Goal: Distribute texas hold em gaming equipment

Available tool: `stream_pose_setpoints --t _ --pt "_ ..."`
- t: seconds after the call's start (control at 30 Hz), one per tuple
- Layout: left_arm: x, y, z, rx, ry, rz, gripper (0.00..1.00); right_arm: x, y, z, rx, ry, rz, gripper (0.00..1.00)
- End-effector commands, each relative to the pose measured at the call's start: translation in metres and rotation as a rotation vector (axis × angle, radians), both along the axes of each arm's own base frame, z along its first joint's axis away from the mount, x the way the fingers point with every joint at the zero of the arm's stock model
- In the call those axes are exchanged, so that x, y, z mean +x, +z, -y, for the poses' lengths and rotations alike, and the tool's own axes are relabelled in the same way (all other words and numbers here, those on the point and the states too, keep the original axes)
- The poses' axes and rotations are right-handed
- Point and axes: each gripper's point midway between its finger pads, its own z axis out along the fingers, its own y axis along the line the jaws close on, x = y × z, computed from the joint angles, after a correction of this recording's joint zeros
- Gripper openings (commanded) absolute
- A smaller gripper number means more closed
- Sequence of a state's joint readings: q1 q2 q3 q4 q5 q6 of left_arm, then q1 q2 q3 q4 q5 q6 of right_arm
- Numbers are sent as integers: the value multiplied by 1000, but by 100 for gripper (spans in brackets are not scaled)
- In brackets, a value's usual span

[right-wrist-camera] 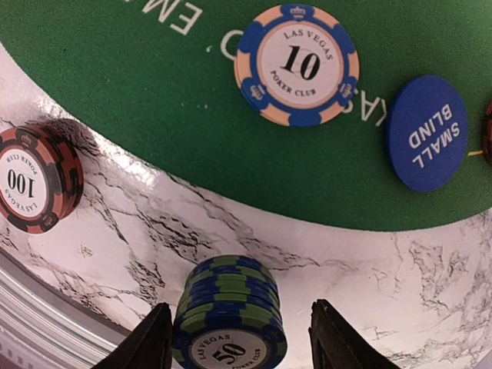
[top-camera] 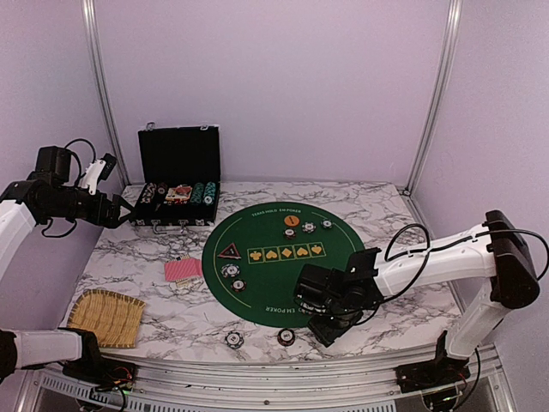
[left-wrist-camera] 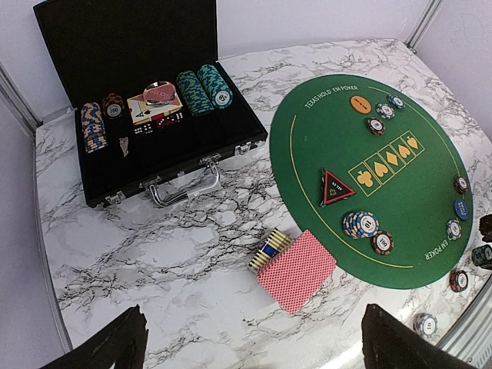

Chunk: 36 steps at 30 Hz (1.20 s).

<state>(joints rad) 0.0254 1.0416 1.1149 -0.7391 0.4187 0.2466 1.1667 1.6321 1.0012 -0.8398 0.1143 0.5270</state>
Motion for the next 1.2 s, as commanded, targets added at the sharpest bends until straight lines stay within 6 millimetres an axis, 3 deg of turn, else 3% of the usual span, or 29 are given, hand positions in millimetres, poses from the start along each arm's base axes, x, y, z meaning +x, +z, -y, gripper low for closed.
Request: stream_pose_setpoints --t 0.0,0.57,1.17 --pt "-4 6 1 -9 0 -2 99 3 0 -8 28 2 2 58" --pt "-3 3 1 -10 -2 -13 99 4 11 -13 53 5 2 41" --pt "-4 4 1 -7 -3 -5 99 6 33 -16 62 12 15 35"
